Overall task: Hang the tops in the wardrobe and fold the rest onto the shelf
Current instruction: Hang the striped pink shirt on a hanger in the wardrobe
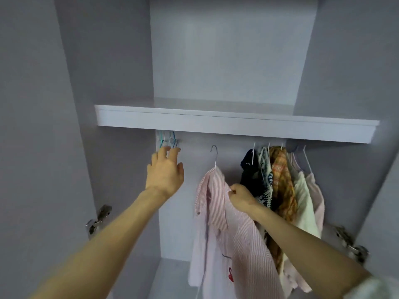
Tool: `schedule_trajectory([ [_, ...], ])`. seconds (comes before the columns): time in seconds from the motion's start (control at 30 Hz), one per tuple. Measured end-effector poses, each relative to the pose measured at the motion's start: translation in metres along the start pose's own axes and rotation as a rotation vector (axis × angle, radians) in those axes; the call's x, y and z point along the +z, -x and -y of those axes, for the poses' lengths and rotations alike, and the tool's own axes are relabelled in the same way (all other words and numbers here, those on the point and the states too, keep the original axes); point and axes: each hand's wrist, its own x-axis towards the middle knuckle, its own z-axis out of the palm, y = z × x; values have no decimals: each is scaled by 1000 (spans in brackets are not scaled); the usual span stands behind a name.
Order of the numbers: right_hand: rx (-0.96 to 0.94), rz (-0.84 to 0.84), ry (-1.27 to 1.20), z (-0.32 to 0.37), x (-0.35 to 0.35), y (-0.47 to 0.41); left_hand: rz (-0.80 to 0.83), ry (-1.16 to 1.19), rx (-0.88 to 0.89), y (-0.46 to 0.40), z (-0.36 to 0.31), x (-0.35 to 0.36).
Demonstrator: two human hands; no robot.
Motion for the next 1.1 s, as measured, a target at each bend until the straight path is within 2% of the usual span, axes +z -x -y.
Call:
schedule_trajectory([
  [0.1, -27, -169, 168, -10, -1, -14, -103, -51, 137, -23, -21, 11],
  [0.3, 15, -408, 66, -10, -2, -70, -168, -290, 352, -76, -46, 50],
  [0.43, 13, -561, 27, -15, -2, -120, -315, -380, 408, -93, -35, 87],
  [0.5, 40, -579, -10, -16, -3, -139, -405, -377, 432, -99, -29, 97],
  [0.6, 112, -521, 12, -21, -5, -157, -458, -380, 433, -104, -27, 103],
  [0.73, 204, -487, 9, -29, -3, -155, -404, -393, 417, -101, -27, 100],
  [0.83, 175, -473, 77, -23, -6, -138, -301, -412, 414, -93, -30, 86],
  [0.97, -80, -422, 232, -16, -9, -95, -126, -365, 368, -65, -22, 71],
  [1.1, -347, -316, 326, 2, 2, -23, -10, -249, 220, -3, 6, 49],
])
